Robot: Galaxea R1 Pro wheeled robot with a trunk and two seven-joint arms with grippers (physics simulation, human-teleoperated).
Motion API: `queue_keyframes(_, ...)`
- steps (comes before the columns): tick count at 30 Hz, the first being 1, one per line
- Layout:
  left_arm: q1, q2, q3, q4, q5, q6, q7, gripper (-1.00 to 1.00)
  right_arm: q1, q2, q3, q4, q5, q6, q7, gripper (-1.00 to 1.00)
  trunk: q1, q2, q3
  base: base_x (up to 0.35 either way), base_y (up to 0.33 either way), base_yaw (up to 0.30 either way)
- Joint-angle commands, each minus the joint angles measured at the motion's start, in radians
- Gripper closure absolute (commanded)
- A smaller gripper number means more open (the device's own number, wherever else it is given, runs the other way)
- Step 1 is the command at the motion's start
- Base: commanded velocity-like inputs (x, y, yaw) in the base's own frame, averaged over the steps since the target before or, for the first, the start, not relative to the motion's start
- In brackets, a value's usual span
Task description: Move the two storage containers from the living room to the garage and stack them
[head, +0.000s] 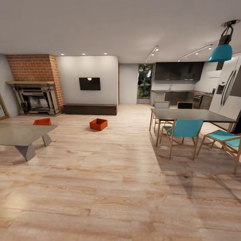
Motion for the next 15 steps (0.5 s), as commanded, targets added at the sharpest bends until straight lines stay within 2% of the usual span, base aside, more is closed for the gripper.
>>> queue_keyframes(1,-0.001,0.000,0.002,0.001,0.006,-0.002,0.000,-1.00,0.000,0.000,0.008,-0.001,-0.009,-0.002,-0.004,-1.00,0.001,0.000,-0.001,0.323,0.000,0.000)
queue_keyframes(15,-0.001,-0.001,0.002,0.001,0.006,-0.002,0.000,-1.00,0.000,0.000,0.008,-0.001,-0.009,-0.002,-0.004,-1.00,0.001,0.000,-0.001,0.323,0.000,0.000)
